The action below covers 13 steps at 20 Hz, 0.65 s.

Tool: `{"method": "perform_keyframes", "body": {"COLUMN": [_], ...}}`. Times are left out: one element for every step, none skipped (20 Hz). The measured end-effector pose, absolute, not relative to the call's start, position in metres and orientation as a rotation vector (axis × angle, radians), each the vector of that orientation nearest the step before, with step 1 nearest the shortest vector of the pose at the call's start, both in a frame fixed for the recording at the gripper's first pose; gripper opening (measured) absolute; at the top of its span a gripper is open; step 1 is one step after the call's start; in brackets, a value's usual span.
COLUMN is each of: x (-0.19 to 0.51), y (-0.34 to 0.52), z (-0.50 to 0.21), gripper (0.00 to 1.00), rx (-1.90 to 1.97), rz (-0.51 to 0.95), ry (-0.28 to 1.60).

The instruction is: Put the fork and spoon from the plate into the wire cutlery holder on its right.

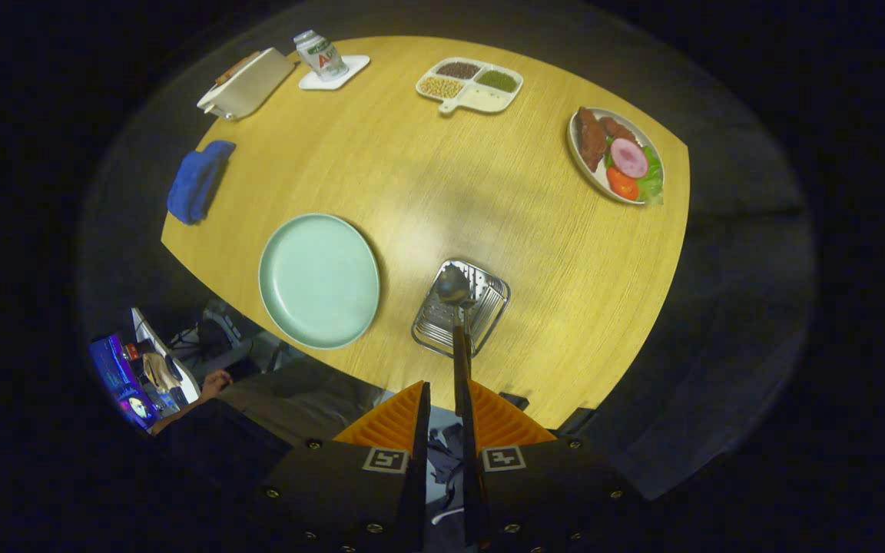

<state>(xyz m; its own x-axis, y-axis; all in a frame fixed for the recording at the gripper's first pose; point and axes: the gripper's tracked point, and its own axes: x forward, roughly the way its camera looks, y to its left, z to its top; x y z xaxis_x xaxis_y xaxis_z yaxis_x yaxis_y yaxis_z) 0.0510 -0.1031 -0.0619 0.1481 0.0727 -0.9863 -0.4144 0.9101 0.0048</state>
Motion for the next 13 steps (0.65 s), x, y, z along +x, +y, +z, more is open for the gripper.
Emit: {"method": "perform_keyframes", "body": {"x": [0.053, 0.054, 0.057, 0.059, 0.060, 0.056, 0.053, 0.042, 0.031, 0.020, 0.015, 0.012, 0.007], "y": [-0.094, -0.082, -0.072, -0.067, -0.062, -0.053, -0.044, -0.041, -0.037, -0.031, -0.028, -0.030, -0.026], "z": [-0.053, -0.045, -0.036, -0.027, -0.018, -0.004, 0.008, 0.023, 0.036, 0.043, 0.050, 0.057, 0.065], "gripper": [0.20, 0.21, 0.21, 0.20, 0.20, 0.20, 0.21, 0.21, 0.20, 0.20, 0.20, 0.20, 0.20], "rx": [-0.252, -0.204, -0.157, -0.119, -0.089, -0.057, -0.032, -0.014, 0.009, 0.021, 0.017, 0.014, 0.021], "rz": [0.353, 0.357, 0.346, 0.328, 0.298, 0.283, 0.271, 0.247, 0.230, 0.225, 0.209, 0.189, 0.178], "ry": [1.286, 1.183, 1.075, 0.956, 0.841, 0.733, 0.628, 0.534, 0.444, 0.359, 0.286, 0.222, 0.165]}}
